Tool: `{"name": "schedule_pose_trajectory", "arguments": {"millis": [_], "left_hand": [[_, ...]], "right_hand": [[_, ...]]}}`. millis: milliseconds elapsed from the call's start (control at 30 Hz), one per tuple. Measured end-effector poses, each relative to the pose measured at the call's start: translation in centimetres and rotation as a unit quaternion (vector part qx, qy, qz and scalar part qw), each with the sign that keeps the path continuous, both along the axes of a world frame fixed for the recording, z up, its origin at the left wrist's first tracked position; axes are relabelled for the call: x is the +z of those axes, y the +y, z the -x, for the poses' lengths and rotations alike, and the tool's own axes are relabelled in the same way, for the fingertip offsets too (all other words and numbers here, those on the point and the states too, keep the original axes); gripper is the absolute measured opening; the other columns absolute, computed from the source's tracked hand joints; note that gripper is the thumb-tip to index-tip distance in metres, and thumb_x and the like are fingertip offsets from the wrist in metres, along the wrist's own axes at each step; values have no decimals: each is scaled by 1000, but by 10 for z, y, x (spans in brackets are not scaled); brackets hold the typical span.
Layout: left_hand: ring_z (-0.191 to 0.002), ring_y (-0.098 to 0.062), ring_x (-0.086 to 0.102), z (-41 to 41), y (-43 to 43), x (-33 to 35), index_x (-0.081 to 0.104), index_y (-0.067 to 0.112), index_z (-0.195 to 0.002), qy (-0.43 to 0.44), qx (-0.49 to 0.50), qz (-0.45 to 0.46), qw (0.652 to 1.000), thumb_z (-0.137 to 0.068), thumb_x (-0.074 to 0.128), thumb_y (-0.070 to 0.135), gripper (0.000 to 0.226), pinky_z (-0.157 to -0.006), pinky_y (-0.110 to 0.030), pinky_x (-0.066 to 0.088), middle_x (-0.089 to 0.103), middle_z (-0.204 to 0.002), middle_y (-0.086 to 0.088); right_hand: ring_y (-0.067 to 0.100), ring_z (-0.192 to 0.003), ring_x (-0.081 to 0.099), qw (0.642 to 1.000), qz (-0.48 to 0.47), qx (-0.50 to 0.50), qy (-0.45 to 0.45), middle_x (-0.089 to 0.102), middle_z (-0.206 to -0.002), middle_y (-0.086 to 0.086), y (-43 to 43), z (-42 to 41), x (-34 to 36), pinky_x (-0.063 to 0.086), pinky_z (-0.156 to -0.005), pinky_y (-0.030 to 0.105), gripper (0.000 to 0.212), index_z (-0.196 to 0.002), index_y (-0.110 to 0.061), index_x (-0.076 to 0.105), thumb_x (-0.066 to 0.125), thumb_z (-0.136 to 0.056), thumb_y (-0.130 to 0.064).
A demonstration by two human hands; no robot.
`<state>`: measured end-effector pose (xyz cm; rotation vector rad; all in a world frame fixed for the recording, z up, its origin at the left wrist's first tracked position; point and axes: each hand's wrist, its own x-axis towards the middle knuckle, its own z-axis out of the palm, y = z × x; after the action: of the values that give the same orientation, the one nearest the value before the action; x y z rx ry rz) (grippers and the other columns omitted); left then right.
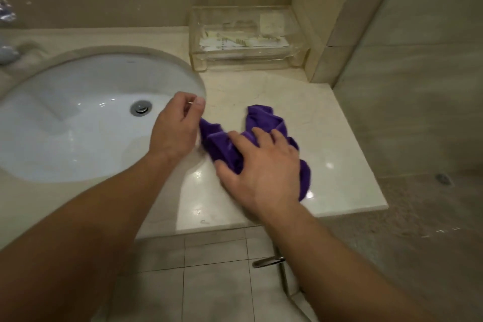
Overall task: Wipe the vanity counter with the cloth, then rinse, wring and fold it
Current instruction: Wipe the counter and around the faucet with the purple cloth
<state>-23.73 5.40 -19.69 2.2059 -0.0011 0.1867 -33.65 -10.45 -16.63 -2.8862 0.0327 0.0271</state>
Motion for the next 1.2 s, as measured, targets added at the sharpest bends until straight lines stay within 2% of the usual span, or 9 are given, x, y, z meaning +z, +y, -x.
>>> {"name": "schedule_pose_trajectory", "arguments": {"millis": [100,200,300,400,600,700,833,1000,1200], "left_hand": [[-93,-15,59,0,4,1,57,24,-99,11,-5,22,1000,-97,42,52,32,-82,-32,43,65,-99,5],[-97,-22,62,0,10,3,63,15,-101,35,14,76,996,-90,37,61,55,-93,-45,48,68,-99,-3],[-95,-25,62,4,10,5,64,10,-100,19,18,62,998,-84,31,68,69,-91,-46,49,68,-100,-7],[-96,-25,62,5,8,6,63,9,-101,13,19,43,999,-82,29,70,72,-90,-46,48,68,-101,-9],[-99,-29,60,6,7,5,61,8,-104,11,15,43,999,-82,29,70,74,-88,-46,46,66,-104,-13],[-100,-30,60,6,7,4,60,8,-105,15,9,50,999,-82,30,71,73,-90,-47,46,66,-104,-14],[-100,-30,59,6,8,5,60,6,-104,24,-12,46,999,-84,32,68,71,-91,-46,45,65,-105,-15],[-102,-28,57,3,38,15,62,13,-106,45,-69,-59,995,-96,28,60,59,-96,-48,44,63,-106,-9],[-91,-31,56,17,96,-2,58,11,-95,77,-46,-202,975,-105,30,43,43,-79,-41,42,57,-89,-7]], "right_hand": [[39,-145,26,999,-10,38,1,41,-155,6,48,5,-3,24,-112,58,61,-142,-39,44,42,-88,-68],[38,-145,27,999,-19,37,0,43,-153,5,62,6,-7,24,-113,58,57,-139,-36,46,43,-90,-65],[35,-138,37,998,-21,50,-15,51,-144,1,53,4,-7,31,-108,55,52,-134,-38,51,46,-88,-64],[30,-137,38,998,-14,55,-8,50,-145,-3,30,2,-5,32,-107,52,56,-138,-43,47,46,-88,-65],[29,-124,53,995,-8,-81,-65,61,-134,-2,-70,9,-5,41,-106,46,61,-133,-36,58,48,-81,-66],[28,-127,51,988,0,-145,-53,60,-138,-1,-117,18,-6,42,-106,44,65,-137,-36,57,47,-81,-67],[28,-129,49,983,-5,-177,-45,57,-142,-3,-130,26,-5,42,-106,43,60,-139,-38,54,52,-85,-62],[32,-127,50,981,14,-188,-39,58,-139,2,-99,19,-4,43,-102,47,60,-142,-37,49,45,-88,-63],[33,-128,48,992,20,-117,-38,58,-139,3,-23,5,-2,39,-104,47,59,-142,-38,49,44,-88,-63]]}}
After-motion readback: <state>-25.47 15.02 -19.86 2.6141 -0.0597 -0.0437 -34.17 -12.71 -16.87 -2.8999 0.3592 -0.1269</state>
